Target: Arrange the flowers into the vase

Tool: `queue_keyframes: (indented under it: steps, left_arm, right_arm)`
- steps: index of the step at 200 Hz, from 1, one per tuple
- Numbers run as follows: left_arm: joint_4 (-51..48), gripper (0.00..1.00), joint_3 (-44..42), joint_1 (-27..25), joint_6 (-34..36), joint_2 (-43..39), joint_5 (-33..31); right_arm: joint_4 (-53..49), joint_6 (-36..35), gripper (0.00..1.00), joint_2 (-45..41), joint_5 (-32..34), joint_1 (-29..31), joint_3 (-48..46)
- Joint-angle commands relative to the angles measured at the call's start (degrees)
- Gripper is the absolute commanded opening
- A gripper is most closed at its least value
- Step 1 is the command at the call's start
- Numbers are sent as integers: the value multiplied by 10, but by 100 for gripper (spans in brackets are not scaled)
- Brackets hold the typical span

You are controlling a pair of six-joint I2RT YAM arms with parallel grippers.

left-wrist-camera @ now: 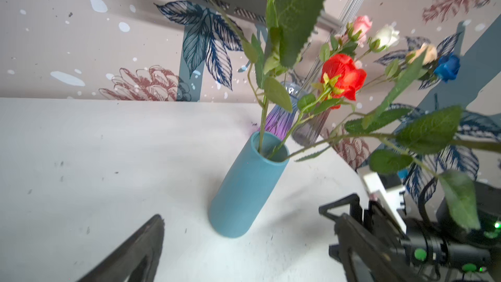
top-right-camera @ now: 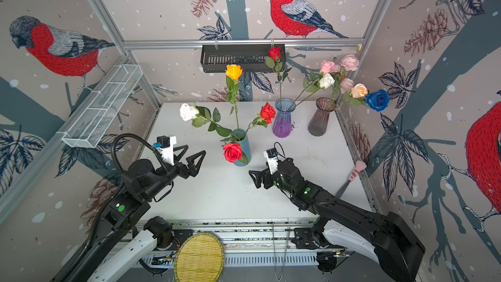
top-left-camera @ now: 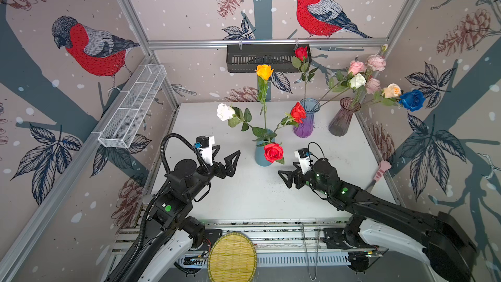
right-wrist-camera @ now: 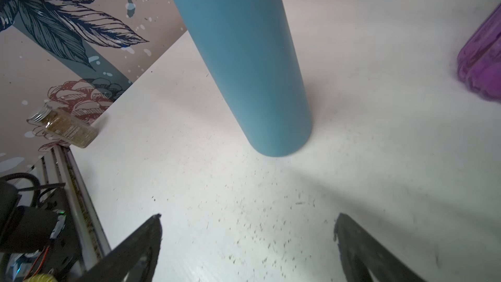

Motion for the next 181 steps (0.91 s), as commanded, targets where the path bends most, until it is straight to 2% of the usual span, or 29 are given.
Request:
queue_keyframes:
  steps: [1, 21, 45, 85, 119, 158, 181]
  left_arm:
    - [-92, 98, 0, -4, 27, -37, -1]
    - [-73, 98, -19, -4, 25, -90, 24]
    - [-68, 98, -45, -4, 14, -132, -6]
    - [-72, 98, -48, -3, 14, -120, -15]
    - [-74, 98, -45, -3, 8, -95, 1]
    - [-77, 98, -48, -3, 8, -116, -14]
    - [-78, 98, -47, -3, 8, -116, -15]
  right_arm:
    - [157, -22, 99, 32, 31, 6, -9]
    - [244, -75, 99, 62, 34, 14, -7]
    - [250, -146, 99, 109, 22, 13, 37]
    - [315, -209, 99, 188, 48, 12, 72]
    - [380, -224, 99, 259, 38, 10, 98]
    - [427, -182, 99, 314, 48, 1, 127]
    - [445, -180, 99, 340, 52, -1, 144]
